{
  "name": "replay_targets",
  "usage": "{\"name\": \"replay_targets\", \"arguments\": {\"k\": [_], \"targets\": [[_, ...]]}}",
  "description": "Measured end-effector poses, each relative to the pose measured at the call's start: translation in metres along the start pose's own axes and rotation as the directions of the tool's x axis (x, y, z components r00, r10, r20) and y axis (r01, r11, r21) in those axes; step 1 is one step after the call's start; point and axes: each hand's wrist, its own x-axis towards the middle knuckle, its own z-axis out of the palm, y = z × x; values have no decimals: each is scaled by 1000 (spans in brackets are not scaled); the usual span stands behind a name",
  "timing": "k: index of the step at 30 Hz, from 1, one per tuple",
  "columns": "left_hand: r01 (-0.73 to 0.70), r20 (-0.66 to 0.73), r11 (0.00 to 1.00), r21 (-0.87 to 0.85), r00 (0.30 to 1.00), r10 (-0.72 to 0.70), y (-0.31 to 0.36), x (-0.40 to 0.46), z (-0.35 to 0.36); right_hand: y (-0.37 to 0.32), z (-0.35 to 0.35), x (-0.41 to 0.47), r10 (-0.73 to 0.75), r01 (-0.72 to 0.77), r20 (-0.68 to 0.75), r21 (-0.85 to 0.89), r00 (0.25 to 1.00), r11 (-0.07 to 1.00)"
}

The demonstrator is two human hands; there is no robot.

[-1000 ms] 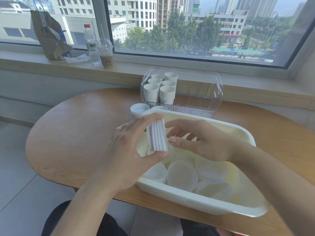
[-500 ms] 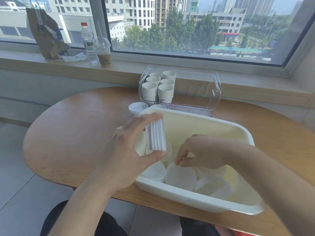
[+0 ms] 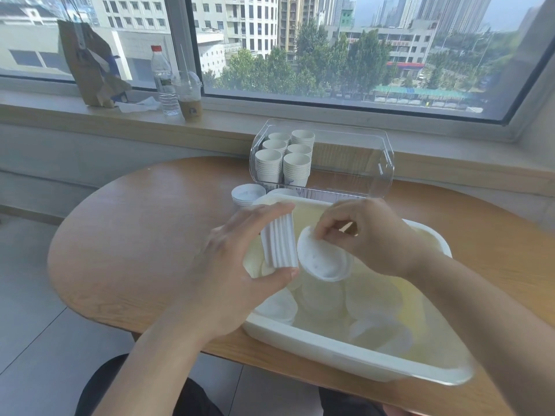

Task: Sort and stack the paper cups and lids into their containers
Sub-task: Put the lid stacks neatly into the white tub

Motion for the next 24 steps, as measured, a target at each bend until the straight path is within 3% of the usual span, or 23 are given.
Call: {"name": "replay_targets", "arguments": {"k": [3, 7, 18, 24], "targets": [[9, -3, 1000, -3, 1000, -9, 0, 1, 1, 2, -2, 2, 17, 5, -118, 186, 993, 982], [14, -11, 1000, -1, 1000, -14, 0, 2, 2, 0, -4, 2, 44, 4, -117, 385, 992, 923], [38, -27, 999, 1, 999, -38, -1, 4, 3, -9, -4, -6, -18, -28, 157, 286, 987, 958], [53, -19, 998, 36, 998, -52, -1, 2, 2, -10, -4, -7, -64, 6, 170, 321, 983, 947]]}}
